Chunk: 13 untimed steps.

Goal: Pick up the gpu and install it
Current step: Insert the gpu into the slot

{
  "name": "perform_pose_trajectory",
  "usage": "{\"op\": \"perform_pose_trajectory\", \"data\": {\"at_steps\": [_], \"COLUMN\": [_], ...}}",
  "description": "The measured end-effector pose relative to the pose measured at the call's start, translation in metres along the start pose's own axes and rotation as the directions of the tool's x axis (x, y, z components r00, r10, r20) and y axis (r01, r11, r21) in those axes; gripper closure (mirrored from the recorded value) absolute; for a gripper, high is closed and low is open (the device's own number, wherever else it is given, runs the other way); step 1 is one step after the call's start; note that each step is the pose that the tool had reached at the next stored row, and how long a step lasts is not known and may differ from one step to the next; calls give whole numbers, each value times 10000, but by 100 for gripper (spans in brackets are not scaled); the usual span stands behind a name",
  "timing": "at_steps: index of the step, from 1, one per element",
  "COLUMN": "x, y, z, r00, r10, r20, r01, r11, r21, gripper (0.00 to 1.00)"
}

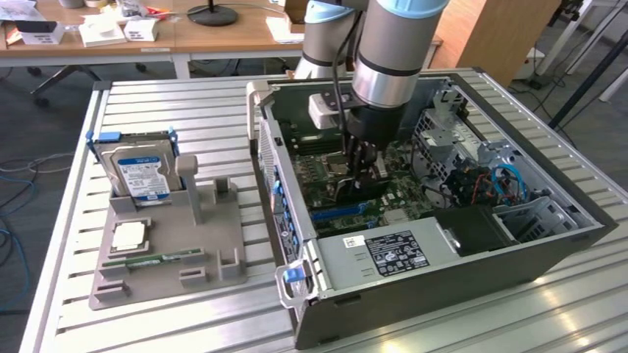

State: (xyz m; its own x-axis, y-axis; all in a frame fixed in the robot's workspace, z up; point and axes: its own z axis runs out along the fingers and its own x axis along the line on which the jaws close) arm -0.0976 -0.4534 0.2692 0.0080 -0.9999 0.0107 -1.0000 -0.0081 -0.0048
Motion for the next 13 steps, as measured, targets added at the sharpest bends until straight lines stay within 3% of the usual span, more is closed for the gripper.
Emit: {"op": "perform_pose_trajectory", "data": {"at_steps": [13], "x": [-4], "y": [45], "z": [3], "r00": [10000], "r10": [-15], "r20": [-2], "r01": [15], "r11": [10000], "r21": [17], "gripper": [74]}}
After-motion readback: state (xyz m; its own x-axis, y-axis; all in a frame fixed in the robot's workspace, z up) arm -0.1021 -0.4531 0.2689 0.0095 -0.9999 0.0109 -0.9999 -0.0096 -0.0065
